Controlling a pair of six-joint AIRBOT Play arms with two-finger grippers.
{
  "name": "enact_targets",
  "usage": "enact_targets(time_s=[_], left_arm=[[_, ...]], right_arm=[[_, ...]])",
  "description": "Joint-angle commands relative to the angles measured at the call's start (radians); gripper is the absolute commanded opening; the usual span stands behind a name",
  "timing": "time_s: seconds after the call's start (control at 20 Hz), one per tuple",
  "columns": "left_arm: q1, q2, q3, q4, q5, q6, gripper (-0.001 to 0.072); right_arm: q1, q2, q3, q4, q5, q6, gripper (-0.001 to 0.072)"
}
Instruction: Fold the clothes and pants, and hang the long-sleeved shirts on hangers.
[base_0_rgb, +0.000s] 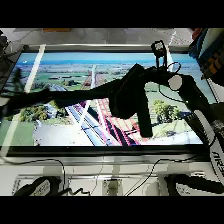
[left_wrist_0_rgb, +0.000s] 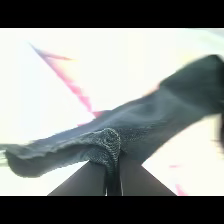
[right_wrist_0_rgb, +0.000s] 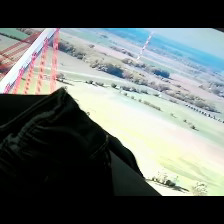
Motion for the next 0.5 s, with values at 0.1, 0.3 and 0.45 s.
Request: enact_targets(time_s=[0.1, 0.3, 0.45], left_arm=[[0.171, 0.213, 0.008, 0.476, 0.053, -0.023, 0.0030], [0.196, 0.167, -0.009, 0.502, 0.100, -0.022, 0.0030], [0.194, 0.076, -0.040, 0.498, 0.099, -0.023, 0.0029]], right_arm=[[0.001, 0.001, 0.001, 0.001, 0.074, -0.003, 0.0035], [0.004, -0.014, 0.001, 0.025, 0.127, -0.003, 0.0036], [0.050, -0.039, 0.000, 0.052, 0.140, -0.003, 0.0037]])
